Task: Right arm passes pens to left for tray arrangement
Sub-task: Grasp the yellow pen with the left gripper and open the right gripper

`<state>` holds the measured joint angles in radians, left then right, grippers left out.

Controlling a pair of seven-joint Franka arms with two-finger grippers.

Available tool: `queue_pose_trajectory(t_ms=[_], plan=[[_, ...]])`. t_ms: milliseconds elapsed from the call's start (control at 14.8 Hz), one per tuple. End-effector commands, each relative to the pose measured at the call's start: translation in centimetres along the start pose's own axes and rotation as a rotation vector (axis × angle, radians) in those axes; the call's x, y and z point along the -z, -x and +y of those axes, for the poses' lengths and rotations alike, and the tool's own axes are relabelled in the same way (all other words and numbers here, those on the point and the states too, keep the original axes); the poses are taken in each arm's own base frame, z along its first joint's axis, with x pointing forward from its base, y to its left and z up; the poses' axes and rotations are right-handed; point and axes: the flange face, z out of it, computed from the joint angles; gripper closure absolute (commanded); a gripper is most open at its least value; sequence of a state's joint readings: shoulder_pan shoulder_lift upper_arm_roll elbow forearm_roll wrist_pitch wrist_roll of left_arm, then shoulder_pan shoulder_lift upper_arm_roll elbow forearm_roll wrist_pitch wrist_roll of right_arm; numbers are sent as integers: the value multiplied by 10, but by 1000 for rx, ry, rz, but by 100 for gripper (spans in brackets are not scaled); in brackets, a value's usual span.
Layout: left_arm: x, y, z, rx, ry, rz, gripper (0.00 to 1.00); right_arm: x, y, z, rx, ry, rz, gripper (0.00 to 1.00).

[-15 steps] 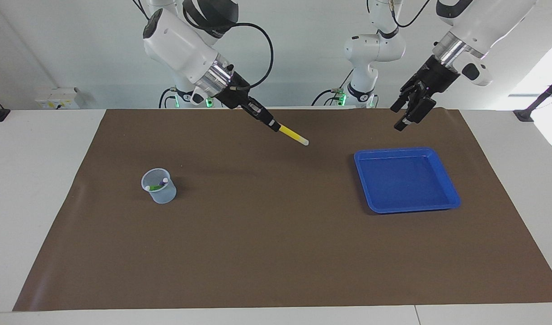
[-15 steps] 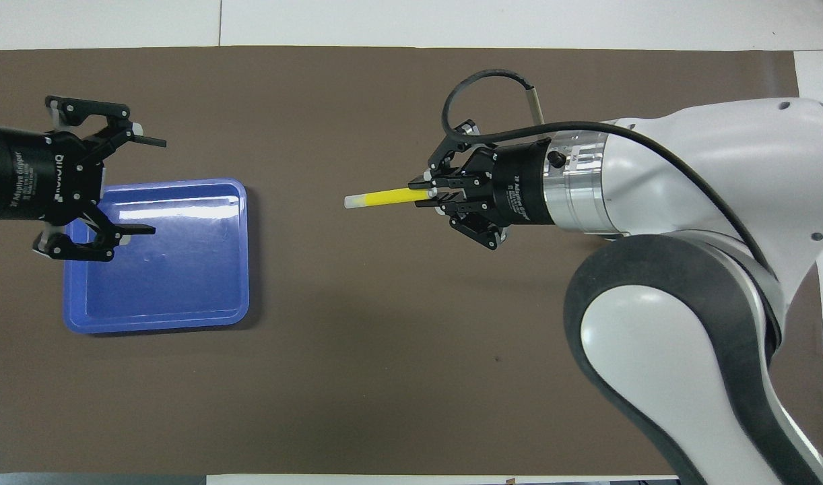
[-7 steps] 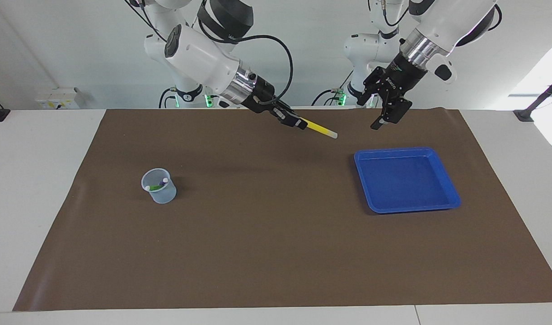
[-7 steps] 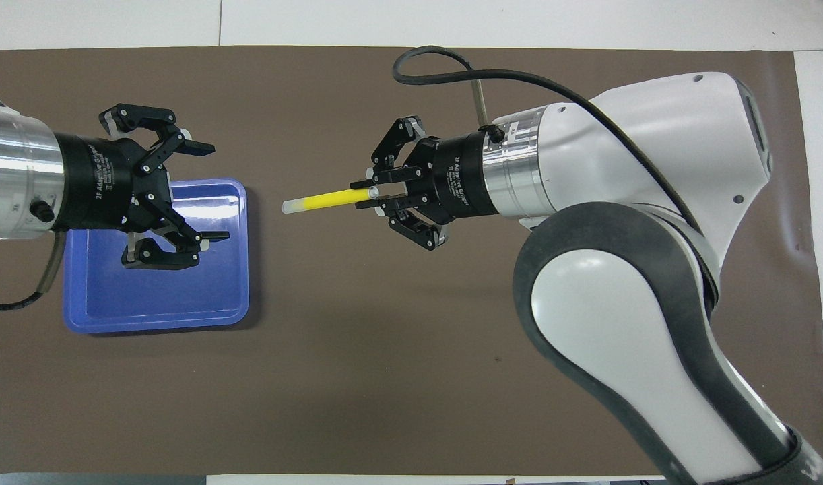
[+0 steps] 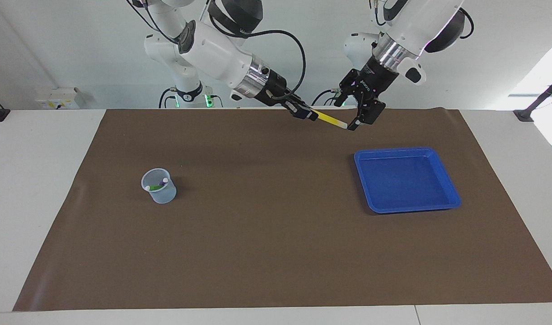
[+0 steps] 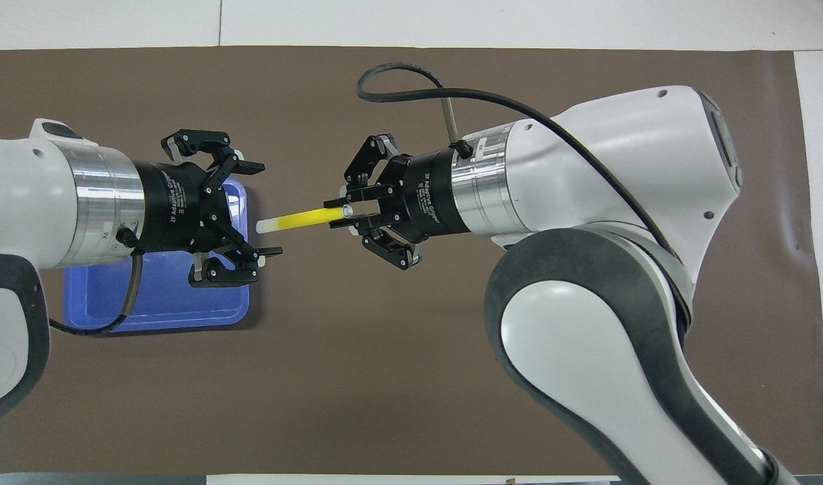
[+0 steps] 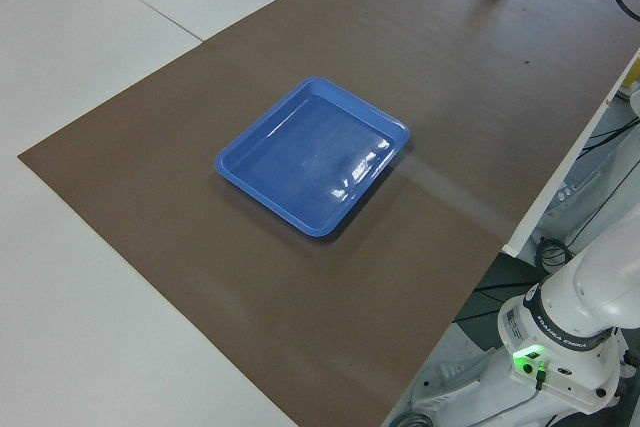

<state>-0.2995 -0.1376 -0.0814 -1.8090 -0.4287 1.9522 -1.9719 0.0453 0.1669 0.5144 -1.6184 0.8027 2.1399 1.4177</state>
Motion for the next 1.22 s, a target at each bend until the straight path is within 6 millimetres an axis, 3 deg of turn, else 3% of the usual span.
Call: queue_pose_trajectory(t_ms=[0,542,678,813,1152], plan=[[-6,-1,-15,16,12,-14,0,-1,7,-3,-10,-12,-17,100],[-14,-2,-14,33,40,-21,3,-1,9,-3,1,-13,-12,100],[-14,-1,-15,29,40,-20,21,-2,8,-2,5,-12,-9,100],[-14,-1,-15,25,40,-18,49,-2,9,-3,8,-23,-8,100],[-14,-1,-15,27,37,-17,87,-3,9,-3,7,-26,-7,100]])
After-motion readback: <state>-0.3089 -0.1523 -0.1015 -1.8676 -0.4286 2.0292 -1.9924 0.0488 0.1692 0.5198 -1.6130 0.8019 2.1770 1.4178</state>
